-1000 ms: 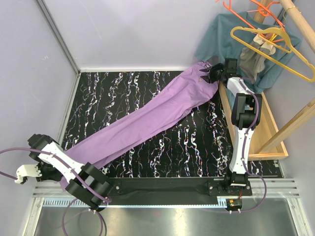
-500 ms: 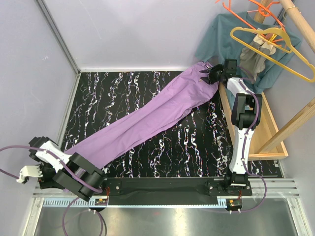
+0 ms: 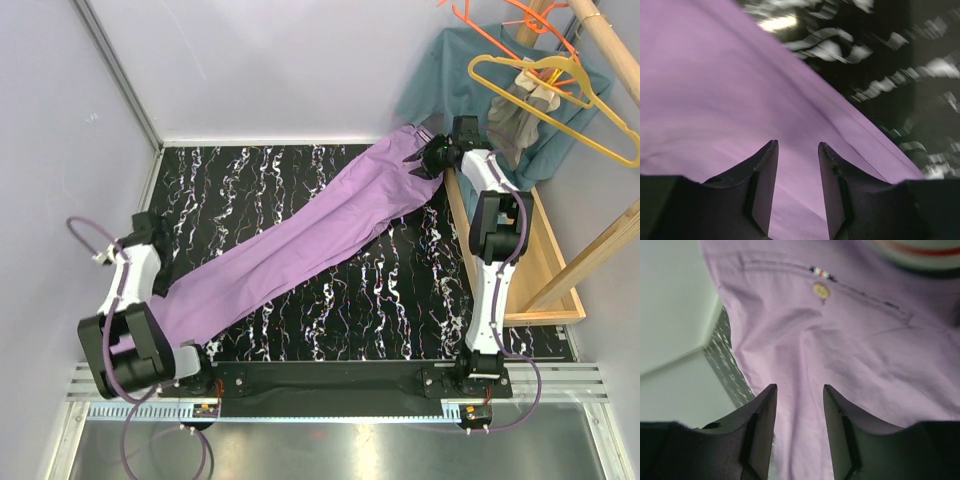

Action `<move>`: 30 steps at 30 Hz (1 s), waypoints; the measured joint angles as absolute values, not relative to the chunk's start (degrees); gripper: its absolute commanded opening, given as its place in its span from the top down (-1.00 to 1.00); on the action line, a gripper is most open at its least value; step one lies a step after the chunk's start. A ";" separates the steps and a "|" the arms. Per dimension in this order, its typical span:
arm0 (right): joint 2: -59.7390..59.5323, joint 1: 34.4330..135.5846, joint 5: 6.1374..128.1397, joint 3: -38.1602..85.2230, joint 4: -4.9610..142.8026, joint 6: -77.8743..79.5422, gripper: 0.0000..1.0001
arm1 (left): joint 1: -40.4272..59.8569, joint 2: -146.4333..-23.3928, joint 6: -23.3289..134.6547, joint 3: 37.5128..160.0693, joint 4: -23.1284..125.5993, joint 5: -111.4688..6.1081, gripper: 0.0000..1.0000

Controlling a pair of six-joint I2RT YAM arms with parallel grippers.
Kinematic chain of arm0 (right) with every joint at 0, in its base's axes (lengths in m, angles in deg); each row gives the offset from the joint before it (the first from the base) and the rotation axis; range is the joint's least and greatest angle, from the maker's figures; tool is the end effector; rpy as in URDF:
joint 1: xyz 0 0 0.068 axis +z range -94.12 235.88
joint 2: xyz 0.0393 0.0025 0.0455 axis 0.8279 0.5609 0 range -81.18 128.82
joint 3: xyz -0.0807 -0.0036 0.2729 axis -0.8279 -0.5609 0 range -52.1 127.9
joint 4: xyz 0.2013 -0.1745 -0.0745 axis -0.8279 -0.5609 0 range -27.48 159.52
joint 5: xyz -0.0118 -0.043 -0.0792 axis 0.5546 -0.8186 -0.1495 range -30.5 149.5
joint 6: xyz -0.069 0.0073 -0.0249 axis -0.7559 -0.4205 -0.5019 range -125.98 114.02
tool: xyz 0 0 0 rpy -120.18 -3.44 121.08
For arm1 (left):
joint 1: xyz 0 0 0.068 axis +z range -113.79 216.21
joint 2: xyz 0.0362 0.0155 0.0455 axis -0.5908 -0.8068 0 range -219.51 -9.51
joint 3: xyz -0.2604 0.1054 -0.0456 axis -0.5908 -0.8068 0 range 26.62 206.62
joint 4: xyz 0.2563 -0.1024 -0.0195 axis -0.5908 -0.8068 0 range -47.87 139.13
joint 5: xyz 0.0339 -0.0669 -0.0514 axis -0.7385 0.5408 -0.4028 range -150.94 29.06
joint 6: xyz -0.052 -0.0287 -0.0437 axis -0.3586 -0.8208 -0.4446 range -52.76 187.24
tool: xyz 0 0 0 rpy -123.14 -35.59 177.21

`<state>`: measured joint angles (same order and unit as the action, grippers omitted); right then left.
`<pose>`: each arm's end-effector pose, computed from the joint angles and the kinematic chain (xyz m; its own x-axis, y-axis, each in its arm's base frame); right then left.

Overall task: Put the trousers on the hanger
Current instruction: Fold the trousers at the center of the board.

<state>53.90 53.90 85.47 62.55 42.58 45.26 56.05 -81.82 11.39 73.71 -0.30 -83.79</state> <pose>0.5694 0.0073 0.1784 -0.6673 0.7245 -0.1728 0.4072 0.5491 0.7298 0.2107 0.1014 0.1935 -0.1704 -0.8722 -0.4585 -0.9805 0.1962 -0.0088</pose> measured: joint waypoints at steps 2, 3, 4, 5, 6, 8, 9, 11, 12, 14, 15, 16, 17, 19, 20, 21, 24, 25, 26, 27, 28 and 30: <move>53.84 55.11 84.40 64.82 39.06 40.32 0.00 | 52.01 -85.21 12.76 76.58 0.66 -82.61 0.02; 53.73 56.05 83.84 65.35 37.66 37.90 0.00 | 49.40 -86.24 13.57 77.52 1.30 -81.94 0.00; 53.62 57.16 82.90 65.67 36.06 35.49 0.00 | 48.14 -86.72 14.08 78.02 1.73 -81.35 0.00; 53.62 58.38 82.35 66.11 34.18 33.26 -0.01 | 46.41 -87.28 15.32 78.39 2.39 -80.30 0.00; 53.62 59.74 81.50 66.57 32.22 31.34 -0.02 | 45.56 -87.61 16.06 78.43 2.96 -79.18 0.02; 54.06 62.17 79.77 68.95 27.47 28.15 -0.07 | 44.31 -88.84 17.94 78.41 4.16 -75.18 0.16; 54.45 63.04 79.00 70.44 25.66 26.97 -0.09 | 44.05 -89.69 18.80 78.41 5.01 -72.93 0.21; 55.85 64.44 76.27 75.60 21.57 24.28 -0.23 | 43.68 -91.59 20.92 78.26 7.13 -68.17 0.24; 56.74 64.66 74.59 78.70 20.00 22.99 -0.29 | 43.37 -92.31 21.88 78.19 8.16 -66.31 0.24; 58.06 64.46 70.81 83.84 18.01 20.21 -0.35 | 42.48 -93.23 22.75 77.93 10.08 -63.58 0.23; 58.23 64.09 69.80 85.43 17.90 19.03 -0.34 | 41.97 -93.78 22.88 77.84 10.76 -62.40 0.24; 58.25 63.78 69.13 86.28 17.88 18.20 -0.33 | 41.60 -94.45 22.84 77.82 11.31 -61.37 0.24; 58.25 63.39 68.75 87.07 17.90 17.55 -0.29 | 41.27 -95.39 22.77 77.82 11.77 -60.45 0.24; 58.25 62.67 68.93 87.42 18.80 16.85 -0.08 | 41.01 -98.34 22.34 77.80 12.03 -58.92 0.24; 58.25 62.32 69.56 87.12 19.21 17.09 -0.01 | 41.03 -100.01 22.16 77.80 11.99 -58.64 0.25; 58.25 62.12 70.55 86.22 19.89 17.57 0.20 | 41.06 -101.34 22.08 77.84 11.72 -58.57 0.25; 58.25 61.99 73.19 83.66 20.70 18.93 0.41 | 41.41 -104.03 21.75 80.86 9.25 -58.59 0.25; 58.30 62.14 74.02 82.50 20.76 19.34 0.43 | 41.51 -105.23 21.73 82.06 7.96 -58.77 0.25; 58.30 62.36 74.39 81.08 20.76 19.67 0.44 | 41.56 -106.34 21.75 83.37 6.61 -58.94 0.26; 58.30 62.58 74.90 79.60 20.72 19.82 0.44 | 41.62 -107.42 21.73 84.53 5.34 -59.01 0.26; 58.25 62.89 75.25 77.56 20.96 19.78 0.44 | 41.80 -108.46 21.73 85.69 4.12 -58.99 0.26; 57.95 63.50 75.49 73.21 20.83 19.73 0.45 | 42.61 -110.39 21.68 87.72 2.00 -58.72 0.26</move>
